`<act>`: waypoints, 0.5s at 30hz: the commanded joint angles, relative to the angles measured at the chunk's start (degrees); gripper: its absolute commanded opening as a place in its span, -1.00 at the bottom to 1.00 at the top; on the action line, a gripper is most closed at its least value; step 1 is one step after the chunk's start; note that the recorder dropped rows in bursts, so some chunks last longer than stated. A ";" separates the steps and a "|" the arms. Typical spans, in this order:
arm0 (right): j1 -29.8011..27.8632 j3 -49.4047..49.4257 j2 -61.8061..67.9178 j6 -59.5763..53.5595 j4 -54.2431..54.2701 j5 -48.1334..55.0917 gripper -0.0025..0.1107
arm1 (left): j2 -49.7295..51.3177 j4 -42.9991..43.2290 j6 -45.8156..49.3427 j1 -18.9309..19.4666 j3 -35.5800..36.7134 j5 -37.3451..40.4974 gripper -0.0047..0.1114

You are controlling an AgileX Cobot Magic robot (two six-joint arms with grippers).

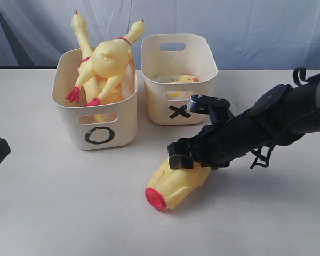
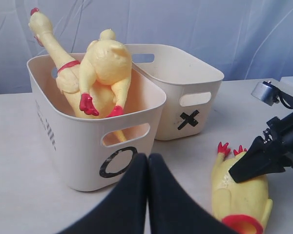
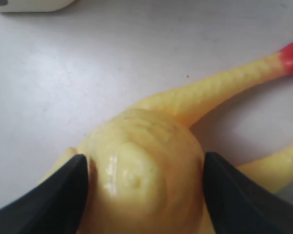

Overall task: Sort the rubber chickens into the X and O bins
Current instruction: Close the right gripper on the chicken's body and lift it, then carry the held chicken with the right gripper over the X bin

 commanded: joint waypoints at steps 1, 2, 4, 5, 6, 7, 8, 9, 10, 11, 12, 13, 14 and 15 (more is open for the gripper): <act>0.09 0.03 0.29 -0.03 2.39 3.57 -0.97 | -0.30 -0.32 -0.32 -0.23 0.21 -0.40 -0.92; 0.09 -0.12 0.22 -0.03 3.02 4.36 -0.97 | -0.30 -0.32 -0.32 -0.23 0.21 -0.40 -0.92; 0.09 -0.61 -0.11 -0.03 3.17 5.82 -0.97 | -0.30 -0.32 -0.32 -0.23 0.21 -0.40 -0.92; 0.09 -1.07 -0.62 -0.03 3.20 6.48 -0.97 | -0.30 -0.32 -0.32 -0.23 0.21 -0.40 -0.92; 0.09 -1.38 -0.94 -0.03 3.31 7.11 -0.97 | -0.30 -0.32 -0.32 -0.23 0.21 -0.29 -0.92; 0.09 -1.69 -1.44 -0.03 3.46 7.75 -0.97 | -0.30 -0.32 -0.32 -0.23 0.21 -0.29 -0.92; 0.09 -2.13 -2.28 -0.03 3.61 8.14 -0.97 | -0.30 -0.32 -0.32 -0.23 0.21 -0.29 -0.92; 0.09 -2.31 -2.88 0.07 3.61 8.26 -0.97 | -0.30 -0.43 -0.32 -0.23 0.21 -0.29 -0.92; 0.09 -2.71 -3.54 0.07 3.61 8.38 -0.97 | -0.30 -0.51 -0.32 -0.23 0.21 -0.29 -0.92; 0.09 -2.99 -4.53 0.07 3.61 9.05 -0.97 | -0.30 -0.48 -0.32 -0.23 0.21 -0.18 -0.92; 0.09 -3.30 -5.21 0.07 3.61 9.41 -0.97 | -0.30 -0.48 -0.32 -0.23 0.21 -0.18 -0.92; 0.09 -3.70 -6.15 0.07 3.75 9.75 -0.97 | -0.30 -0.48 -0.32 -0.23 0.21 -0.18 -0.92; 0.09 -4.01 -7.06 0.07 3.75 10.35 -0.97 | -0.30 -0.48 -0.32 -0.23 0.21 -0.18 -0.92; 0.09 -4.38 -7.95 0.07 3.75 10.67 -0.97 | -0.30 -0.48 -0.32 -0.23 0.21 -0.18 -0.92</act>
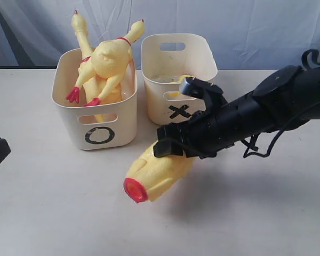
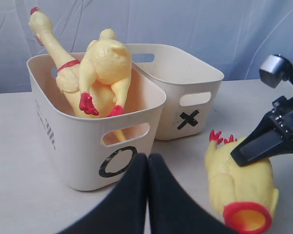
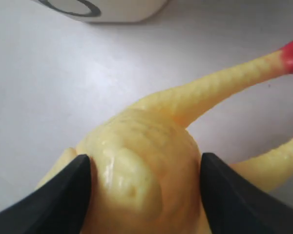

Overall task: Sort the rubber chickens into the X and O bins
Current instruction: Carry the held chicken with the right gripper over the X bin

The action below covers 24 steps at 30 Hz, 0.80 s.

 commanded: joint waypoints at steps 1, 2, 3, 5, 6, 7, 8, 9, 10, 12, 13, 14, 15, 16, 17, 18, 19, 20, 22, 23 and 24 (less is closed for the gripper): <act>-0.02 -1.98 -4.39 -0.05 0.60 2.51 -0.97 | -0.30 -0.24 -0.32 -0.23 0.21 -0.18 -0.92; -0.02 -2.44 -5.26 -0.05 0.61 2.98 -0.97 | -0.30 -0.24 -0.32 -0.23 0.21 -0.18 -0.92; -0.02 -2.87 -5.95 -0.05 0.61 3.29 -0.97 | -0.30 -0.24 -0.32 -0.23 0.21 -0.18 -0.92; -0.02 -4.03 -7.62 -0.05 0.74 3.29 -0.97 | -0.30 -0.24 -0.32 -0.23 0.21 -0.18 -0.92; -0.02 -4.64 -8.26 -0.05 0.74 3.29 -0.97 | -0.30 -0.24 -0.32 -0.23 0.21 -0.18 -0.92; -0.02 -5.32 -8.95 -0.05 0.74 3.15 -0.97 | -0.30 -0.24 -0.32 -0.23 0.21 -0.18 -0.92; -0.02 -6.05 -9.54 -0.05 0.74 2.70 -0.97 | -0.30 -0.24 -0.32 -0.23 0.21 -0.18 -0.92; -0.02 -6.83 -10.04 -0.05 0.74 1.86 -0.97 | -0.30 -0.35 -0.32 -0.23 0.21 -0.16 -0.92; -0.02 -7.46 -10.33 -0.05 0.74 1.14 -0.97 | -0.30 -0.49 -0.32 -0.23 0.21 -0.16 -0.92; -0.02 -8.83 -10.61 -0.05 0.97 -1.92 -0.97 | -0.30 -0.49 -0.32 -0.23 0.21 -0.16 -0.92; -0.02 -9.24 -10.66 -0.05 1.12 -4.05 -0.97 | -0.30 -0.49 -0.32 -0.23 0.21 -0.16 -0.92; -0.02 -9.71 -10.66 -0.05 1.40 -6.32 -0.97 | -0.30 -0.54 -0.32 -0.23 0.21 -0.16 -0.92; -0.02 -9.98 -10.66 -0.05 1.83 -8.95 -0.97 | -0.30 -0.54 -0.32 -0.23 0.21 -0.16 -0.92; -0.02 -10.25 -10.66 -0.05 2.09 -11.24 -0.97 | -0.30 -0.54 -0.32 -0.23 0.21 -0.16 -0.92; -0.02 -10.25 -10.66 -0.05 2.35 -14.09 -0.97 | -0.30 -0.54 -0.32 -0.23 0.21 -0.16 -0.92; -0.02 -10.25 -10.66 -0.05 2.68 -16.81 -0.97 | -0.30 -0.54 -0.32 -0.23 0.21 -0.16 -0.92; -0.02 -10.25 -10.66 -0.05 2.68 -18.92 -0.97 | -0.30 -0.54 -0.32 -0.23 0.21 -0.16 -0.92; -0.02 -10.25 -10.66 -0.05 2.68 -23.50 -0.97 | -0.30 -0.54 -0.32 -0.23 0.21 -0.16 -0.92; -0.02 -10.25 -10.66 -0.05 2.68 -29.38 -0.97 | -0.30 -0.64 -0.32 -0.23 0.21 -0.16 -0.92; -0.02 -10.25 -10.54 -0.05 2.68 -30.83 -0.97 | -0.30 -0.76 -0.32 -0.23 0.21 -0.16 -0.92; -0.02 -10.25 -10.40 -0.05 2.68 -34.93 -0.97 | -0.30 -0.76 -0.32 -0.23 0.21 -0.16 -0.92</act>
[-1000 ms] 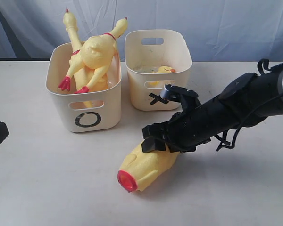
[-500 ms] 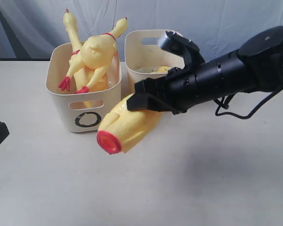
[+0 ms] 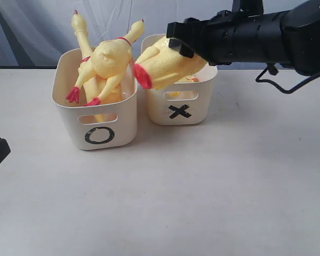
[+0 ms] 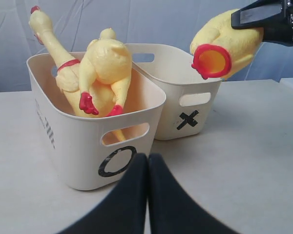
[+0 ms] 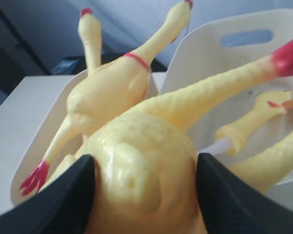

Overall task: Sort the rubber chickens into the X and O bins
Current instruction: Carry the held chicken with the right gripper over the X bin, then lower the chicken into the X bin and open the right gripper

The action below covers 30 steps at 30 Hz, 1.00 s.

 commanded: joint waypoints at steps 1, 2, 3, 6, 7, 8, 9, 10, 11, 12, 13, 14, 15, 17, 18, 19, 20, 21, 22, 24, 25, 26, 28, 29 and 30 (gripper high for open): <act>-0.12 -0.68 -0.10 -0.16 0.58 -11.13 -0.97 | -0.30 -0.37 -0.32 -0.23 0.21 -0.16 -0.92; -0.12 -1.95 0.84 -0.36 -0.53 -12.87 -0.97 | -0.30 -0.62 -0.32 -0.23 0.21 -0.06 -0.92; -0.12 -3.65 1.84 -0.58 -1.83 -13.12 -0.97 | -0.30 -0.74 -0.32 -0.23 0.21 -0.06 -0.92; -0.12 -8.53 5.40 -0.58 -7.18 -12.97 -0.97 | -0.30 -0.85 -0.32 -0.23 0.21 0.07 -0.92; -0.12 -9.68 6.36 -0.58 -8.42 -12.97 -0.97 | -0.30 -0.85 -0.32 -0.23 0.21 0.07 -0.92; -0.12 -10.71 7.28 -0.58 -9.70 -13.38 -0.97 | -0.30 -1.00 -0.32 -0.23 0.21 0.07 -0.92; -0.12 -12.14 8.94 -0.58 -12.67 -14.22 -0.97 | -0.30 -1.00 -0.32 -0.23 0.21 0.07 -0.92; -0.12 -12.76 9.78 -0.58 -14.77 -15.09 -0.97 | -0.30 -1.00 -0.32 -0.23 0.21 0.07 -0.92; -0.12 -13.88 11.19 -0.58 -16.93 -15.77 -0.97 | -0.30 -1.00 -0.32 -0.23 0.21 0.07 -0.92; -0.12 -14.50 12.14 -0.58 -18.45 -16.43 -0.97 | -0.30 -1.00 -0.32 -0.23 0.21 0.07 -0.92; -0.12 -15.19 13.48 -0.58 -21.86 -17.64 -0.97 | -0.30 -1.23 -0.32 -0.23 0.21 0.07 -0.92; -0.12 -15.66 14.23 -0.58 -24.08 -18.13 -0.97 | -0.30 -1.23 -0.32 -0.23 0.21 0.07 -0.92; -0.12 -15.95 14.89 -0.58 -26.16 -18.38 -0.97 | -0.30 -1.23 -0.32 -0.23 0.21 0.07 -0.92; -0.12 -16.55 16.37 -0.58 -30.56 -19.07 -0.97 | -0.30 -1.23 -0.32 -0.23 0.21 0.07 -0.92; -0.12 -16.81 16.98 -0.58 -32.37 -19.18 -0.97 | -0.30 -1.23 -0.32 -0.23 0.21 0.07 -0.92; -0.12 -17.16 17.68 -0.58 -34.46 -19.33 -0.97 | -0.30 -1.23 -0.32 -0.23 0.21 0.07 -0.92; -0.12 -17.62 19.00 -0.58 -36.53 -19.49 -0.97 | -0.30 -1.23 -0.32 -0.23 0.21 0.07 -0.92; -0.12 -17.63 19.58 -0.58 -37.57 -19.98 -0.97 | -0.30 -1.23 -0.32 -0.23 0.21 0.07 -0.92; -0.12 -17.63 20.48 -0.58 -39.92 -20.83 -0.97 | -0.30 -1.23 -0.32 -0.23 0.21 0.07 -0.92; -0.12 -17.63 21.35 -0.58 -42.08 -22.63 -0.97 | -0.30 -1.23 -0.32 -0.23 0.21 0.07 -0.92; -0.12 -17.63 21.62 -0.71 -42.07 -23.08 -0.97 | -0.30 -1.23 -0.32 -0.23 0.21 0.07 -0.92; -0.12 -17.63 21.94 -2.07 -42.07 -23.44 -0.97 | -0.30 -1.23 -0.32 -0.23 0.21 0.07 -0.92; -0.12 -17.63 22.47 -2.51 -42.07 -23.40 -0.91 | -0.30 -1.23 -0.32 -0.23 0.21 0.07 -0.92; -0.12 -17.63 22.59 -2.51 -42.07 -23.39 -0.81 | -0.30 -1.23 -0.32 -0.23 0.21 0.07 -0.92; -0.12 -17.63 22.70 -2.51 -42.07 -23.39 -0.67 | -0.30 -1.23 -0.32 -0.23 0.21 0.07 -0.92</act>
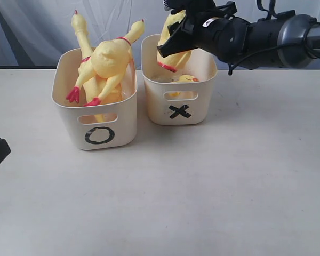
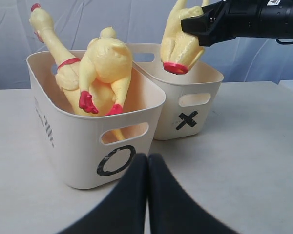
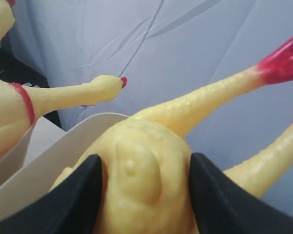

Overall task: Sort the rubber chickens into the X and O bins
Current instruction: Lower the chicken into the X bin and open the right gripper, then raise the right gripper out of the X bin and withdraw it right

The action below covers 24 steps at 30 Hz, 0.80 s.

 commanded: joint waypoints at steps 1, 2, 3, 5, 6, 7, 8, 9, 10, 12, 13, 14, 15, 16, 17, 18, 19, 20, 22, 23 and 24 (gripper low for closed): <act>-0.12 -0.58 0.49 -0.67 -0.58 -1.93 -0.49 | -0.30 -0.16 -0.32 -0.23 0.21 0.07 -0.92; -0.12 -0.58 0.48 -0.67 -0.58 -2.09 -0.03 | -0.30 -0.16 -0.32 -0.23 0.21 0.07 -0.92; -0.12 -0.58 0.48 -0.67 -0.47 -2.81 0.20 | -0.30 -0.16 -0.32 -0.23 0.21 0.07 -0.92; -0.12 -0.58 0.36 -0.67 -0.02 -4.32 0.50 | -0.30 -0.16 -0.32 -0.23 0.21 0.07 -0.92; -0.12 -0.58 0.22 -0.67 -0.02 -4.20 0.47 | -0.30 -0.16 -0.32 -0.23 0.21 0.07 -0.92; -0.12 -0.58 0.22 -0.67 -0.02 -4.08 0.45 | -0.30 -0.16 -0.32 -0.23 0.21 0.07 -0.92; -0.12 -0.58 0.22 -0.67 -0.02 -4.08 0.43 | -0.30 -0.16 -0.32 -0.23 0.21 0.07 -0.92; -0.12 -0.58 0.22 -0.67 -0.02 -3.86 0.43 | -0.30 -0.16 -0.32 -0.23 0.21 0.07 -0.92; -0.12 -0.58 0.10 -0.67 -0.02 -3.83 0.43 | -0.30 -0.16 -0.32 -0.23 0.21 0.07 -0.92; -0.12 -0.58 -0.01 -0.67 -0.02 -3.33 0.43 | -0.30 -0.16 -0.32 -0.23 0.21 0.07 -0.92; -0.12 -0.58 -0.11 -0.67 -0.02 -3.21 0.43 | -0.30 -0.16 -0.32 -0.23 0.21 0.07 -0.92; -0.12 -0.58 -0.24 -0.55 -0.02 -3.22 0.43 | -0.30 -0.16 -0.32 -0.23 0.21 0.07 -0.92; -0.12 -0.58 -0.47 -0.30 -0.02 -3.22 0.43 | -0.30 -0.16 -0.32 -0.23 0.21 0.07 -0.92; -0.12 -0.58 -0.59 -0.16 -0.02 -2.93 0.43 | -0.30 -0.16 -0.32 -0.23 0.21 0.07 -0.92; -0.12 -0.58 -0.74 -0.16 -0.02 -2.81 0.43 | -0.30 -0.16 -0.32 -0.23 0.21 0.07 -0.92; -0.12 -0.58 -0.99 -0.16 -0.02 -2.67 0.43 | -0.30 -0.16 -0.32 -0.23 0.21 0.07 -0.92; -0.12 -0.58 -1.23 -0.16 -0.02 -2.40 0.43 | -0.30 -0.16 -0.32 -0.23 0.21 0.07 -0.92; -0.12 -0.58 -1.55 -0.16 -0.02 -1.93 0.43 | -0.30 -0.16 -0.32 -0.23 0.21 0.07 -0.92; -0.12 -0.58 -2.22 -0.04 0.15 -1.30 0.42 | -0.30 -0.16 -0.32 -0.23 0.21 0.07 -0.92; -0.12 -0.58 -2.81 -0.04 0.67 -0.61 0.40 | -0.30 -0.16 -0.32 -0.23 0.21 0.07 -0.92; -0.12 -0.58 -3.34 -0.04 1.70 0.42 0.31 | -0.30 -0.16 -0.32 -0.23 0.21 0.07 -0.92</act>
